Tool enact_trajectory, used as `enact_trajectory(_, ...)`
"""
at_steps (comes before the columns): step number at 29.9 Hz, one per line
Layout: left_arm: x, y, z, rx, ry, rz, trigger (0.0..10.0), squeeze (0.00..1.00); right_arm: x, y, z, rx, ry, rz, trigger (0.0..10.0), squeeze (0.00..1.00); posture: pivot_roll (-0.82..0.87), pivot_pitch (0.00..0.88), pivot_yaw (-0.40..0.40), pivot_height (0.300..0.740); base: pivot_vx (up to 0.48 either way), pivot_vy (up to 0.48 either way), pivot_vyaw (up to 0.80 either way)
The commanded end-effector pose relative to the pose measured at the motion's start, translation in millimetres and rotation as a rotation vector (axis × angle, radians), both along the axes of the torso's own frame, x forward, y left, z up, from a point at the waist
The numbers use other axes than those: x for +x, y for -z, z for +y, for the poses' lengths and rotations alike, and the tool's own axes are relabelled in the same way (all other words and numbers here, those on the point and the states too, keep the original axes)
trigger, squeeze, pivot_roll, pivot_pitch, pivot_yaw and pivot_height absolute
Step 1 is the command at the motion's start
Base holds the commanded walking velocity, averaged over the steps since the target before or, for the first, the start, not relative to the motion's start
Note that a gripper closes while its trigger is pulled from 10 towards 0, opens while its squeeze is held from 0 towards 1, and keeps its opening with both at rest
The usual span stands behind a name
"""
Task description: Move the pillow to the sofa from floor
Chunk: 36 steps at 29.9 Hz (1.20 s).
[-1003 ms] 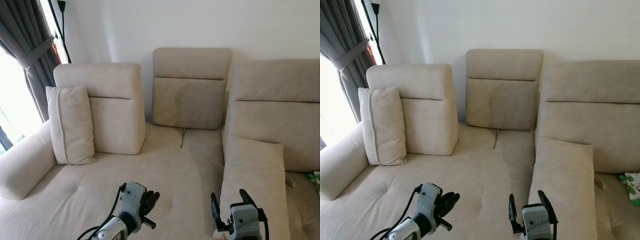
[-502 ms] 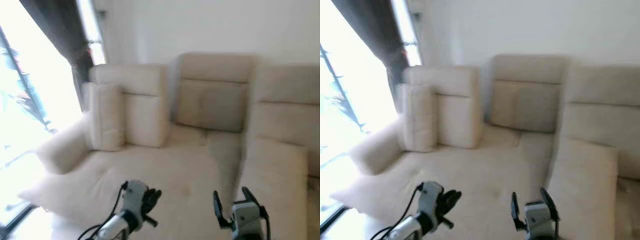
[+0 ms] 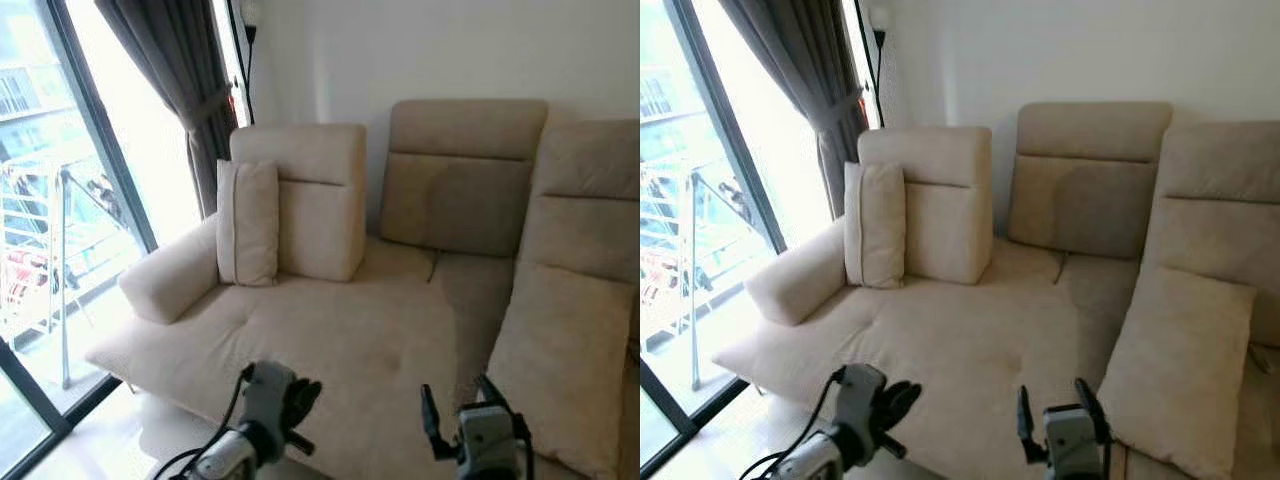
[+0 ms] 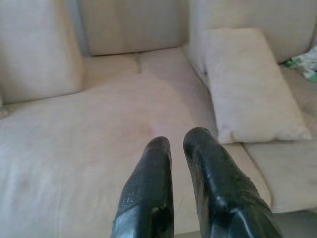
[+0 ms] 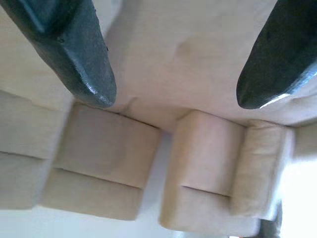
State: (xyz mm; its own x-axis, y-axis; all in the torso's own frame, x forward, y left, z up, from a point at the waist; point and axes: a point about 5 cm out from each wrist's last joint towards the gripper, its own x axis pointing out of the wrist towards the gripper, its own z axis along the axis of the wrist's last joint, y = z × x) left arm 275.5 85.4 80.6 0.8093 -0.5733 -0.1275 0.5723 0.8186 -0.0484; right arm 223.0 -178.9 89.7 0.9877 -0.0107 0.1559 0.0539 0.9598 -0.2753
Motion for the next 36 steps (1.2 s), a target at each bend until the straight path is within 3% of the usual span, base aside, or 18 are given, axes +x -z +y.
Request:
enact_trajectory(1,0.2,3.5,7.9,-0.004,-0.025,0.018,10.0,0.0,0.8,1.2,5.3,0.005,-0.017,-0.001,10.0,0.0,-0.1,0.0,0.094,0.74,0.0,0.0,0.0)
enact_trajectory(7,0.5,3.3,8.3,-0.004,-0.026,0.018,10.0,0.0,1.1,2.0,4.1,0.034,-0.01,0.004,10.0,0.0,-0.09,0.0,0.095,0.74,0.0,0.0,-0.17)
enact_trajectory(31,1.0,3.3,9.8,0.0,-0.028,0.015,10.0,0.0,5.0,4.1,4.3,0.054,-0.006,0.015,10.0,0.0,-0.09,0.0,0.097,0.74,0.0,0.0,-0.8)
enact_trajectory(36,0.6,3.3,10.0,-0.002,-0.029,0.015,10.0,0.0,5.4,4.9,5.0,0.046,-0.017,0.023,10.0,0.0,-0.09,0.0,0.095,0.74,0.0,0.0,-0.11)
